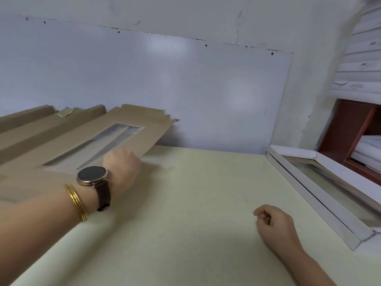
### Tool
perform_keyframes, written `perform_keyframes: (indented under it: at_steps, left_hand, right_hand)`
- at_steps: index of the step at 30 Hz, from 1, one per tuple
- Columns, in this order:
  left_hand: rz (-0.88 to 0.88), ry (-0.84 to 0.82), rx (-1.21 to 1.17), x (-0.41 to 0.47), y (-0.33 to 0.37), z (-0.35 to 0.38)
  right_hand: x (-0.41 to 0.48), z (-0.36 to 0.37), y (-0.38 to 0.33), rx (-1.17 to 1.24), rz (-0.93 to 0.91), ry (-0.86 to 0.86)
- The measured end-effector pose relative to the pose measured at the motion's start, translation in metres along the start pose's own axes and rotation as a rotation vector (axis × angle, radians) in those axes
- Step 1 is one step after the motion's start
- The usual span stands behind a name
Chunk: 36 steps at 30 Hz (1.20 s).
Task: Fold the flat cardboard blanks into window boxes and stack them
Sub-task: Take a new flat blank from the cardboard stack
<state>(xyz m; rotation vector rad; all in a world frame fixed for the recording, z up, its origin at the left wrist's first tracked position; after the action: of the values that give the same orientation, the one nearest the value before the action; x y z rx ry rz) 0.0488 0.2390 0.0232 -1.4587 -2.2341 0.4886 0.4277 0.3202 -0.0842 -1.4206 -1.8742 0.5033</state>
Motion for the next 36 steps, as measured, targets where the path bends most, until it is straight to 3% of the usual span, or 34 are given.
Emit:
perform_keyframes:
  at_steps: [16,26,30,36]
  left_hand:
    - [0.431,0.149,-0.162,-0.038,0.151,-0.033]
    - [0.564,0.225,-0.215,-0.068,0.18,-0.03]
    - [0.594,0.344,-0.217,-0.081,0.157,-0.035]
    - [0.615,0.432,-0.153,-0.091,0.125,-0.01]
  right_hand:
    - [-0.005,-0.015,-0.01,0.092,-0.032,0.13]
    - [-0.023,-0.027,-0.054,-0.205,-0.332,0.316]
    - [-0.021,-0.018,-0.059,-0.359,-0.361,0.235]
    - [-0.005,-0.005,-0.038,-0.521,-0.237,0.034]
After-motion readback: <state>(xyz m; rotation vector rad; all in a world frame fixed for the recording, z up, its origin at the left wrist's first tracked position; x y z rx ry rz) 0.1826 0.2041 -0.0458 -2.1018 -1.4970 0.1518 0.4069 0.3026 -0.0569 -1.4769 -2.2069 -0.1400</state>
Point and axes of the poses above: each hand's wrist, its own x-axis towards the middle knuckle, its own z-axis out of the palm, y = z × x, the point moved 9 cm from there along x, towards the middle knuckle, and after that the axes turned 4 degrees about -y, right-handed, at the moved point
